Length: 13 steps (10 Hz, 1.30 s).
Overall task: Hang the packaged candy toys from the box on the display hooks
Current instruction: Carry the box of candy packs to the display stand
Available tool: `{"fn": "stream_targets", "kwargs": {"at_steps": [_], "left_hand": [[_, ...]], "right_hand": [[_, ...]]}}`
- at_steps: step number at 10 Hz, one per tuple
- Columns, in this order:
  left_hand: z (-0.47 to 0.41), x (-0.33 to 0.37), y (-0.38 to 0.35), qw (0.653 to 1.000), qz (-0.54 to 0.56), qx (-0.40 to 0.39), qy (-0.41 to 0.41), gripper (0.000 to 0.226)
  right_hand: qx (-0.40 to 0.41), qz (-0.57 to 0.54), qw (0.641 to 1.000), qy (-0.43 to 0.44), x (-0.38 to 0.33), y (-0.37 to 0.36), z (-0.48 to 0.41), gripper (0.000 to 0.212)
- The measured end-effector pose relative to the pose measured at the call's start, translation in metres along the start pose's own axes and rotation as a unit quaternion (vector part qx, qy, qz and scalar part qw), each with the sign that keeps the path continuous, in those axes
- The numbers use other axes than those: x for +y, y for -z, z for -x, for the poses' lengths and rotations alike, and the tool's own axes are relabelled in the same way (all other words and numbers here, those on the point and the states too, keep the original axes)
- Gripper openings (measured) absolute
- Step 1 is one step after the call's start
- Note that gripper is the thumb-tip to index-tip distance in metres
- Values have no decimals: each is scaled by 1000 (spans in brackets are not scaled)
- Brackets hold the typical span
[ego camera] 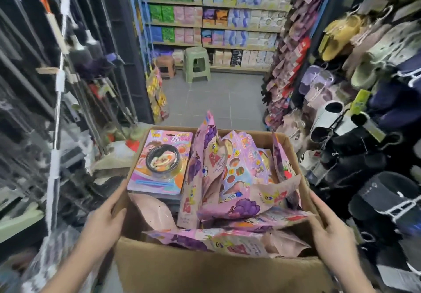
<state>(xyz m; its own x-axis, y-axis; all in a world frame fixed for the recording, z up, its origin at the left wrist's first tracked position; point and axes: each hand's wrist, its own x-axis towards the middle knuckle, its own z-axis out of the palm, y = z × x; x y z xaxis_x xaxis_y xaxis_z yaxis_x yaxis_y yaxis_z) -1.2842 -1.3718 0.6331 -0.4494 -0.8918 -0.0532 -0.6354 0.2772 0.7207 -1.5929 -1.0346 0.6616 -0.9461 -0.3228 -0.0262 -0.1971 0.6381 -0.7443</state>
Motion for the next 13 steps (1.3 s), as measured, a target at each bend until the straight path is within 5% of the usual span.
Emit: {"fn": "stream_targets", "kwargs": {"at_steps": [4, 6, 7, 13], "left_hand": [[-282, 88, -57, 998, 22, -53, -26, 84], [-394, 131, -99, 999, 39, -23, 2, 79], [-457, 155, -124, 999, 31, 1, 6, 76], [-771, 269, -187, 991, 15, 107, 81, 80]], "right_hand": [[21, -7, 999, -34, -105, -59, -249, 55], [-6, -19, 999, -26, -149, -96, -388, 83], [-32, -13, 999, 1, -155, -123, -471, 54], [-102, -40, 992, 57, -276, -257, -889, 53]]}}
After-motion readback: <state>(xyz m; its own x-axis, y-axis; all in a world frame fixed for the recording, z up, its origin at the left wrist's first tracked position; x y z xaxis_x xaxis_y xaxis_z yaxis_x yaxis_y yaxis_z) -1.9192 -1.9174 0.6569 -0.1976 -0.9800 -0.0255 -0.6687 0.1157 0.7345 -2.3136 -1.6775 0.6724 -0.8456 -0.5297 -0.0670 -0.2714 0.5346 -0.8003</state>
